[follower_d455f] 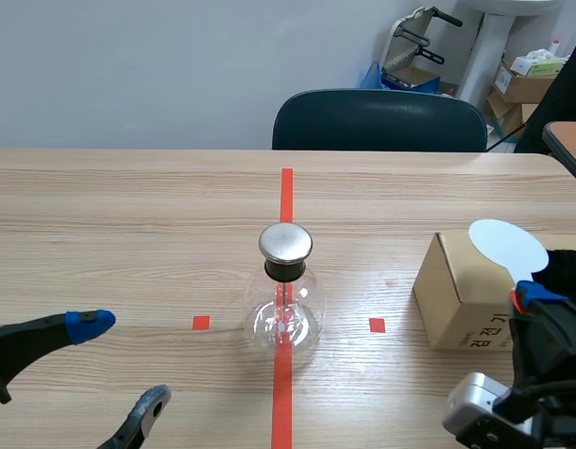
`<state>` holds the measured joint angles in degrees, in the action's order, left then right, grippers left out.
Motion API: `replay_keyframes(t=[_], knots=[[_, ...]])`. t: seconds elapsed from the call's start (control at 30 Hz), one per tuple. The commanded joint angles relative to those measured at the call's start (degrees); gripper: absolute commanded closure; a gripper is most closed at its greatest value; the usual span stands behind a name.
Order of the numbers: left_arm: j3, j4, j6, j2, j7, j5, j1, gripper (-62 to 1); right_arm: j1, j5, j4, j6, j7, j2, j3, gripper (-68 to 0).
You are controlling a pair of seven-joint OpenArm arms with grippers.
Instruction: Do the electroscope experiment
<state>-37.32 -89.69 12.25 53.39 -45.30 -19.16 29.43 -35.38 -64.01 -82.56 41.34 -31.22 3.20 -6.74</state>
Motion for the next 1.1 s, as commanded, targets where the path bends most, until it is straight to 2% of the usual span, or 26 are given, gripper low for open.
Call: replay_keyframes(t=[0.0,0.13,0.23,0.37,0.5,0.6,0.73,0.93,1.0,1.07], knots=[[0.2,-1.6,1.3,0.7,-1.2,0.0,1.1,-46.9,1.3,-1.0,0.3,3.5,0.2,-0.1,-0.5,-2.0],[0.2,-3.7,3.6,3.5,-5.6,0.0,4.2,-46.9,2.8,-4.1,3.9,3.5,0.2,-0.9,-1.3,-2.0],[0.2,-4.7,3.6,5.6,-10.3,0.0,6.5,-46.9,3.5,-6.1,6.0,3.5,0.5,-1.0,-1.2,-2.0],[0.2,-4.9,3.5,6.5,-13.2,0.8,8.4,-46.9,3.5,-8.6,7.3,3.5,1.3,-1.0,-1.3,-2.0],[0.2,-4.9,3.5,6.5,-13.6,3.4,9.0,-46.9,3.5,-10.3,7.8,3.5,3.0,-1.0,-1.7,-2.0],[0.2,-4.9,4.2,6.5,-13.5,3.5,9.0,-46.9,3.5,-10.3,7.8,3.5,3.3,-1.0,-1.7,-2.0],[0.2,-4.9,5.5,6.5,-13.2,5.3,9.0,-46.9,3.5,-10.2,7.8,3.5,3.3,-1.0,-1.7,-2.0],[0.2,-4.9,6.5,6.5,-13.2,5.8,9.0,-46.9,3.5,-9.3,7.8,3.5,4.8,-1.0,-1.7,-2.2],[0.2,-4.9,6.5,6.5,-13.0,6.6,9.0,-46.9,3.5,-9.3,7.8,3.5,4.8,-1.0,-1.7,-5.6],[0.2,-4.9,6.5,6.5,-12.5,7.0,9.0,-46.9,3.5,-9.3,7.8,3.5,4.7,-1.0,-1.7,-13.5]])
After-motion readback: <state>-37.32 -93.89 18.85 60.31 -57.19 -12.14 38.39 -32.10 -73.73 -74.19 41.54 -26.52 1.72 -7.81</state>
